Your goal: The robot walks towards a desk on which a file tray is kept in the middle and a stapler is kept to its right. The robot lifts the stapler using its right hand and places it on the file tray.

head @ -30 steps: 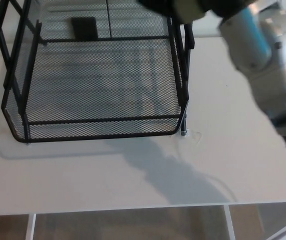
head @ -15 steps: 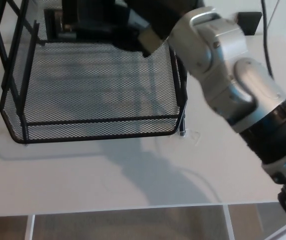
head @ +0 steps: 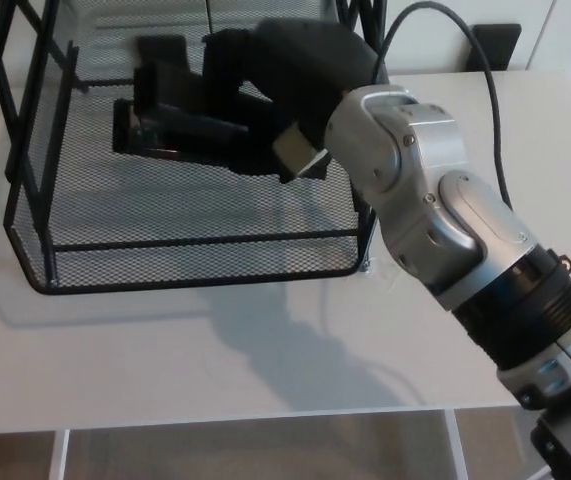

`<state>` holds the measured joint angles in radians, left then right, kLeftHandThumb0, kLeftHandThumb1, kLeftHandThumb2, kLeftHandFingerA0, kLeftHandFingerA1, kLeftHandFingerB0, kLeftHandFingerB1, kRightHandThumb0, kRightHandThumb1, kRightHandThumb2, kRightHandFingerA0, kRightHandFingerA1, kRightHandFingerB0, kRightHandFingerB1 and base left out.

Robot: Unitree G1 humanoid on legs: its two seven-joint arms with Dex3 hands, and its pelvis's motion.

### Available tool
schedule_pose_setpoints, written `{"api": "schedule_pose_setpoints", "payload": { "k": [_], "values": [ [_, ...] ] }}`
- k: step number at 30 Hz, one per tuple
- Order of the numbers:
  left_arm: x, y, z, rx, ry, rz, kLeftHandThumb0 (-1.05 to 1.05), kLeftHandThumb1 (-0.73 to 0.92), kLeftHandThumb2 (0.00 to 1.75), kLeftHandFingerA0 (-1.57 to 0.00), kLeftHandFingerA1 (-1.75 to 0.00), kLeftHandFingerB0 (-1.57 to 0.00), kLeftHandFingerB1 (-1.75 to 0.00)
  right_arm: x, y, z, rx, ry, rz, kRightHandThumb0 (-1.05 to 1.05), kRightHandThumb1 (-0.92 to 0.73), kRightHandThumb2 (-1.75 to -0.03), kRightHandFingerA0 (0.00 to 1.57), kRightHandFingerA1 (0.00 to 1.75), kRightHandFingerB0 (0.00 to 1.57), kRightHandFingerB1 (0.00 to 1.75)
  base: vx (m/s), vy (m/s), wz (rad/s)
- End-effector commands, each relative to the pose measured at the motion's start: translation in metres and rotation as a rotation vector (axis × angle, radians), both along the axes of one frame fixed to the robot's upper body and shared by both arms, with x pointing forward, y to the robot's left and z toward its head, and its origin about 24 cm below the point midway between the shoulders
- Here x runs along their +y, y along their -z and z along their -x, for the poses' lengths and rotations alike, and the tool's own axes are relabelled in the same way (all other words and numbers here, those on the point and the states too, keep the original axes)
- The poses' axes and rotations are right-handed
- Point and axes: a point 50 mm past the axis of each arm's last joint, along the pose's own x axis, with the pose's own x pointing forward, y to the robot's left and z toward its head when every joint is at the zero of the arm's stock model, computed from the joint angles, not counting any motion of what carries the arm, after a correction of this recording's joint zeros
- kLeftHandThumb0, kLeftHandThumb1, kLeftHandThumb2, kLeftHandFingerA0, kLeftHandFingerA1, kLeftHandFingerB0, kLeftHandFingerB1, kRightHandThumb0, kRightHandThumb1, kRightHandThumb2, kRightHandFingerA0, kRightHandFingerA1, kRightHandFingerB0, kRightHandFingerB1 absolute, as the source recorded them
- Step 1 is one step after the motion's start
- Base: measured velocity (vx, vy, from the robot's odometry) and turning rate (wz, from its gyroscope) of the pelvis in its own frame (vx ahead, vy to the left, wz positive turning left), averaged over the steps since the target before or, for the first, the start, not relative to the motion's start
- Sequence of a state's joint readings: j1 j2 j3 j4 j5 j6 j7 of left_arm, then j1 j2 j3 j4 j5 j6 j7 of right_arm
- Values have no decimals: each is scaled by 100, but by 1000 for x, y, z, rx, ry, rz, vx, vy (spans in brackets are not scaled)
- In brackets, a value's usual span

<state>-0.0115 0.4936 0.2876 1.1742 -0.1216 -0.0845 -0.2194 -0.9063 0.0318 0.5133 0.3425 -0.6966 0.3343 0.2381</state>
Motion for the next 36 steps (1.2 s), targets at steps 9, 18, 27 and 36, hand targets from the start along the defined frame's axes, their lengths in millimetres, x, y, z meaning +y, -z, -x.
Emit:
{"api": "schedule_pose_setpoints", "payload": {
  "k": [9,18,27,36],
  "values": [
    [1,-1,-4,-9,-20,-20,-67,77,79,-39,-104,-16,-72,4,-5,5,68,-21,146,-78,-45,-75,0,11,7,19,0,0,0],
    [0,0,-4,2,-18,-18,-66,78,76,-42,-93,-20,-70,22,-38,13,-5,-77,104,-88,-49,-77,0,8,7,0,0,0,0],
    [-1,1,-2,16,-5,-19,-65,81,75,-41,-90,-21,-67,26,-88,17,-157,-122,73,-103,-59,-89,0,15,0,0,0,0,0],
    [-1,3,6,23,5,-21,-68,80,78,-41,-94,-19,-71,-29,-167,46,-305,-106,-48,-100,-73,-104,0,13,0,2,0,0,0]
  ]
}}
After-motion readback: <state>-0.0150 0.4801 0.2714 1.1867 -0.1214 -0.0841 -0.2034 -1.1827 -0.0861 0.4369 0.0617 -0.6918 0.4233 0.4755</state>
